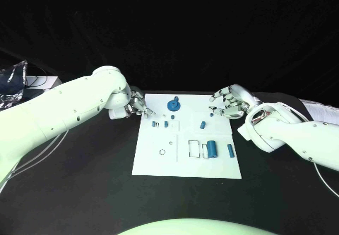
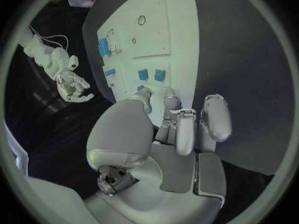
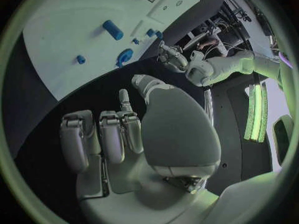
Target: Assemble the parts on the task board
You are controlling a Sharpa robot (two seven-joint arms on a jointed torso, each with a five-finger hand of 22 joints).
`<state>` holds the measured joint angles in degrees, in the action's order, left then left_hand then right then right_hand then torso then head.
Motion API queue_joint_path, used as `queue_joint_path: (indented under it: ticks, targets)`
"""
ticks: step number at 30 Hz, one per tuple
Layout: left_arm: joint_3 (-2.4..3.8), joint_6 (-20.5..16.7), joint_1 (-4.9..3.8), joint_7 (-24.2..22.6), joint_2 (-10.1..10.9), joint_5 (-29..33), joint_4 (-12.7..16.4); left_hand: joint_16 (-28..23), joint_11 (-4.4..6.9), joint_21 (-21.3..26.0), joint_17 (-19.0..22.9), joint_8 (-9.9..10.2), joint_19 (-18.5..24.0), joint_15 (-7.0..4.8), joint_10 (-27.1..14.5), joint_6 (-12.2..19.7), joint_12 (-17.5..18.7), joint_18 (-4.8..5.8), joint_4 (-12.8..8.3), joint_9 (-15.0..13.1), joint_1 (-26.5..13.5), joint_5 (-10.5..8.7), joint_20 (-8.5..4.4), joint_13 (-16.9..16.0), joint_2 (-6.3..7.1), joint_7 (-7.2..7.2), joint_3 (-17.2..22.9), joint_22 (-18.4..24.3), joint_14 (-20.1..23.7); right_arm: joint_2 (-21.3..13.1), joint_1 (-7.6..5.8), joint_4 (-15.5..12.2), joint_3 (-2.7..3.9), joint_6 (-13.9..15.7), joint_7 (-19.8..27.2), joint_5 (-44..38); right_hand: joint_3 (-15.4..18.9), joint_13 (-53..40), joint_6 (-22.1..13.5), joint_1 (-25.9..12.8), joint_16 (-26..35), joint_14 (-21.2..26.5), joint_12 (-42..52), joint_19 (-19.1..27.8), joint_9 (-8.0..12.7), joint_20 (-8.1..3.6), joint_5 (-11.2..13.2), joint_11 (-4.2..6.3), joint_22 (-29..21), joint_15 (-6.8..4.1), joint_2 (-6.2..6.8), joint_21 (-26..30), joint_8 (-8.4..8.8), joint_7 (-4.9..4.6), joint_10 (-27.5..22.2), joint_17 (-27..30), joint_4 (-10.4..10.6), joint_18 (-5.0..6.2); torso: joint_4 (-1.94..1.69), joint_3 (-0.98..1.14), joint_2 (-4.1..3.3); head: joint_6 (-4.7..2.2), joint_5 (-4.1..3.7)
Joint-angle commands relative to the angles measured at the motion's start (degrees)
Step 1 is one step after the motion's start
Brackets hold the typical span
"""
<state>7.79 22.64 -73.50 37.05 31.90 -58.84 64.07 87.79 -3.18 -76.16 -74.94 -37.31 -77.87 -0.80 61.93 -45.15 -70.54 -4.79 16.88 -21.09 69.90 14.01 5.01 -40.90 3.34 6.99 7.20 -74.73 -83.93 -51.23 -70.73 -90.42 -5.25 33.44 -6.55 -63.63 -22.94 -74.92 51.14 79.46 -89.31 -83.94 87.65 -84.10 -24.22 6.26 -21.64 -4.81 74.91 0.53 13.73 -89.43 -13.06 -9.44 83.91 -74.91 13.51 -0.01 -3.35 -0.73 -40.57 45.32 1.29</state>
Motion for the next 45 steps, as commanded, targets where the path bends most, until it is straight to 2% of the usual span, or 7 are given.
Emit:
queue_joint_path:
  ticks: [1, 8, 9, 17, 23, 27, 45]
  targets:
    - [-0.34, 1.40, -0.14, 0.10, -0.86, 2.41, -0.54, -0.22, -0.11, 0.12, -7.33, 0.81, 0.12, 0.56, -0.57, -0.03, 0.32, 0.12, 0.01, -0.33, -0.61, 0.06, 0.43, -0.33, 1.41, 0.61, 2.60, -0.07, -2.69, 0.13, 0.03, 0.01, 0.01, 2.98, 1.71, 1.19, -0.11, -12.58, -0.36, -0.67, 0.38, -5.29, -0.16, -5.54, -0.06, -0.30, -0.15, 0.37, 14.53, -0.39, 0.02, 0.19, -0.14, 0.15, 3.55, -11.95, 0.10, 0.22, 0.06, -0.08, -0.12, 0.04, 0.01]
    - [-0.73, 1.78, -0.14, -0.19, -1.99, 2.63, -1.39, -0.08, -0.14, -0.23, -7.83, 1.13, -0.15, 0.60, -0.30, -0.17, 0.13, 0.21, 0.00, -0.59, -1.02, 0.06, 0.49, -0.97, 2.09, 0.64, 4.28, -0.43, -2.90, 0.29, 0.03, -0.01, 0.02, 3.52, 1.96, 1.57, -0.11, -12.50, -0.40, -0.70, 0.38, -5.29, -0.24, -5.50, -0.05, -0.29, -0.16, 0.37, 14.47, -0.39, 0.04, 0.28, -0.13, 0.15, 3.48, -11.95, 0.10, 0.24, 0.05, 0.05, -0.05, 0.23, 0.01]
    - [-0.77, 2.10, -0.14, -0.13, -2.14, 2.64, -1.51, -0.08, -0.17, -0.20, -7.88, 1.27, -0.09, 0.62, -0.38, -0.28, 0.19, 0.19, 0.01, -0.78, -1.53, -0.05, 0.52, -0.97, 2.63, 0.65, 5.11, -0.38, -2.92, 0.30, 0.03, -0.02, 0.02, 3.55, 1.98, 1.59, -0.11, -12.50, -0.40, -0.70, 0.38, -5.29, -0.24, -5.50, -0.05, -0.29, -0.16, 0.37, 14.47, -0.39, 0.04, 0.28, -0.13, 0.15, 3.48, -11.95, 0.10, 0.24, 0.06, 0.05, -0.05, 0.25, 0.00]
    - [-1.09, 3.54, -0.10, -0.05, -3.36, 2.57, -2.44, -0.11, -0.21, -0.15, -7.86, 1.39, 0.00, 0.67, -0.48, -0.31, 0.24, 0.17, 0.00, -0.97, -1.95, -0.12, 0.56, -1.07, 3.31, 0.69, 5.68, -0.33, -2.88, 0.38, 0.03, -0.06, 0.02, 3.57, 1.98, 1.65, -0.13, -12.58, -0.44, -0.73, 0.35, -5.31, -0.16, -5.53, -0.04, -0.29, -0.18, 0.37, 14.51, -0.38, 0.06, 0.21, -0.12, 0.15, 3.55, -12.05, 0.08, 0.22, 0.03, -0.03, -0.07, 0.39, -0.05]
    - [-2.08, 3.88, -0.08, 0.10, -3.71, 2.31, -3.15, -0.13, -0.20, -0.07, -7.82, 1.34, 0.09, 0.68, -0.52, -0.47, 0.26, 0.14, 0.01, -1.09, -2.14, -0.11, 0.57, -1.09, 3.28, 0.66, 6.08, -0.24, -2.85, 0.41, 0.03, -0.06, 0.02, 3.47, 1.94, 1.66, -0.13, -12.58, -0.44, -0.73, 0.35, -5.31, -0.16, -5.53, -0.04, -0.29, -0.18, 0.37, 14.51, -0.38, 0.06, 0.21, -0.12, 0.15, 3.55, -12.05, 0.08, 0.22, 0.10, 0.00, -0.04, 0.49, -0.07]
    - [-2.43, 3.62, -0.07, 0.19, -3.57, 1.91, -3.45, -0.15, -0.20, -0.03, -7.76, 1.32, 0.12, 0.68, -0.55, -0.52, 0.28, 0.13, 0.02, -1.13, -2.20, -0.10, 0.58, -1.08, 3.26, 0.66, 6.20, -0.20, -2.82, 0.39, 0.03, -0.05, 0.02, 3.42, 1.89, 1.66, -0.13, -12.58, -0.44, -0.73, 0.35, -5.31, -0.16, -5.53, -0.04, -0.29, -0.18, 0.37, 14.51, -0.38, 0.06, 0.21, -0.12, 0.15, 3.55, -12.05, 0.08, 0.22, 0.05, 0.00, -0.01, 0.52, -0.16]
    - [-2.56, 2.47, -0.07, -0.35, -3.07, 0.69, -3.09, -0.10, -0.01, -0.25, -8.00, 1.02, -0.01, 0.54, -0.20, -0.93, 0.01, 0.18, -0.10, -1.77, -2.00, -0.13, 0.51, -1.89, 3.81, 0.44, 8.04, -0.42, -2.91, 0.37, 0.03, -0.10, 0.02, 3.26, 1.77, 1.49, -0.20, -12.65, -0.48, -0.73, 0.32, -5.33, -0.10, -5.58, -0.04, -0.29, -0.21, 0.38, 14.59, -0.38, 0.05, 0.11, -0.14, 0.15, 3.62, -12.14, 0.03, 0.19, -0.05, -0.02, 0.06, 0.92, -0.27]
